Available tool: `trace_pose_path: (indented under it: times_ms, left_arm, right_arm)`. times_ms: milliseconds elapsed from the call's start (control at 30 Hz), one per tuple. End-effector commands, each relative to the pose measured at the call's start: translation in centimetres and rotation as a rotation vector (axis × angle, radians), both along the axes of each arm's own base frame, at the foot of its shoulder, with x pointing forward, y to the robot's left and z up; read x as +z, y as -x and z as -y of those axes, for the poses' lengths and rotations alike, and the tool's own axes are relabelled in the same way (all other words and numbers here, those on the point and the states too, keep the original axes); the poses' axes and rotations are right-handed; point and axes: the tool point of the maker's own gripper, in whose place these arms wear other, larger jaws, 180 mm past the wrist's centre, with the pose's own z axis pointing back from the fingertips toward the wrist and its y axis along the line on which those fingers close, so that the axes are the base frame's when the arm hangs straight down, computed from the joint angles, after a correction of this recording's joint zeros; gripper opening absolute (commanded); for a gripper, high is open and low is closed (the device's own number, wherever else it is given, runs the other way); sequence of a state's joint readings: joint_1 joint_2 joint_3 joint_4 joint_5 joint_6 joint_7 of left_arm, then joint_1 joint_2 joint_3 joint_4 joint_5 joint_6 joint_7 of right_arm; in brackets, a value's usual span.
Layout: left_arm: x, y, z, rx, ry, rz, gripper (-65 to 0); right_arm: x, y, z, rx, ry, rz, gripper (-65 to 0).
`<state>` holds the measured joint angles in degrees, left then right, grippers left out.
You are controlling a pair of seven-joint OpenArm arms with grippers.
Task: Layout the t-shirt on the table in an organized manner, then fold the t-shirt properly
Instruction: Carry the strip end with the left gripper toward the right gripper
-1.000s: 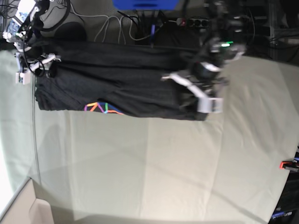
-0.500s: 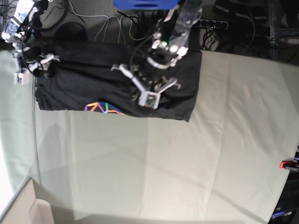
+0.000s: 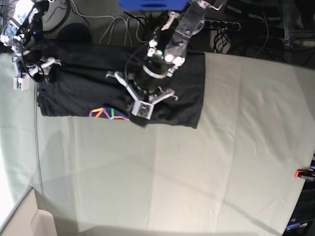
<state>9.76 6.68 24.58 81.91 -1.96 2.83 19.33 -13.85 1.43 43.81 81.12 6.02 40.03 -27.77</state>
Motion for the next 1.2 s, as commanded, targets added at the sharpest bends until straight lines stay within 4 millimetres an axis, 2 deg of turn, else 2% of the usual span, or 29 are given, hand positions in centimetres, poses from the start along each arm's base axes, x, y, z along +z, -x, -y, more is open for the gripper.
trace_pose_path:
  times_ms: [0, 67, 167, 233, 267, 333, 467, 533, 633, 767, 833, 900, 1033, 1100, 1167]
  left_arm:
    - [1.5, -0.8, 0.9, -0.007, 0.028, 0.040, -61.5]
    - [0.8, -0.3, 1.1, -0.021, 0.014, 0.001, -53.2]
    - [0.9, -0.6, 1.2, -0.025, 0.008, -0.003, -37.4]
    - [1.3, -0.6, 1.1, -0.024, 0.015, 0.007, -29.7]
    - [2.3, -0.9, 1.0, -0.019, 0.027, 0.032, -28.7]
    - [4.5, -1.3, 0.6, -0.002, 0.056, 0.081, -30.6]
    - [7.4, -1.5, -2.3, 0.017, 0.044, 0.175, -34.9]
    - [6.7, -1.7, -4.3, 0.033, 0.001, 0.172, -38.7]
    - [4.0, -1.2, -6.9, 0.068, -0.058, 0.116, -45.3]
    - [-0.1, -0.6, -8.5, 0.091, -0.114, 0.019, -47.8]
    - [-1.5, 0.5, -7.3, 0.049, -0.121, -0.021, -47.8]
    - [-2.3, 2.0, -5.0, -0.031, -0.124, -0.039, -47.8]
    - [-1.8, 5.3, 0.9, -0.252, -0.116, -0.009, -47.8]
    - [-0.8, 6.6, 3.2, -0.343, -0.104, 0.026, -47.8]
    - [0.4, 6.9, 4.2, -0.383, -0.091, 0.064, -47.8]
  right_arm:
    - [1.2, -0.9, 0.7, 0.000, 0.021, 0.046, -31.6]
    - [1.2, -0.9, 0.7, 0.000, 0.021, 0.046, -31.6]
    - [1.2, -0.9, 0.8, 0.000, 0.023, 0.045, -31.6]
    - [1.3, -0.9, 1.0, 0.002, 0.030, 0.046, -31.6]
    - [1.3, -0.9, 1.1, 0.002, 0.030, 0.045, -31.6]
    - [1.4, -0.9, 1.1, 0.003, 0.031, 0.046, -31.6]
    - [1.4, -0.9, 1.1, 0.003, 0.032, 0.047, -31.6]
    - [1.4, -0.9, 1.1, 0.003, 0.032, 0.047, -31.6]
    - [1.4, -0.9, 1.1, 0.002, 0.030, 0.047, -31.6]
    - [1.3, -0.9, 1.0, 0.002, 0.029, 0.047, -31.6]
    - [1.3, -0.9, 1.0, 0.001, 0.027, 0.047, -31.6]
    - [1.3, -0.9, 1.0, 0.001, 0.027, 0.047, -31.6]
    - [1.4, -0.9, 1.1, 0.001, 0.031, 0.047, -31.6]
    - [1.4, -0.8, 1.3, -0.003, 0.033, 0.047, -31.6]
    - [1.5, -0.9, 1.4, -0.005, 0.034, 0.049, -31.6]
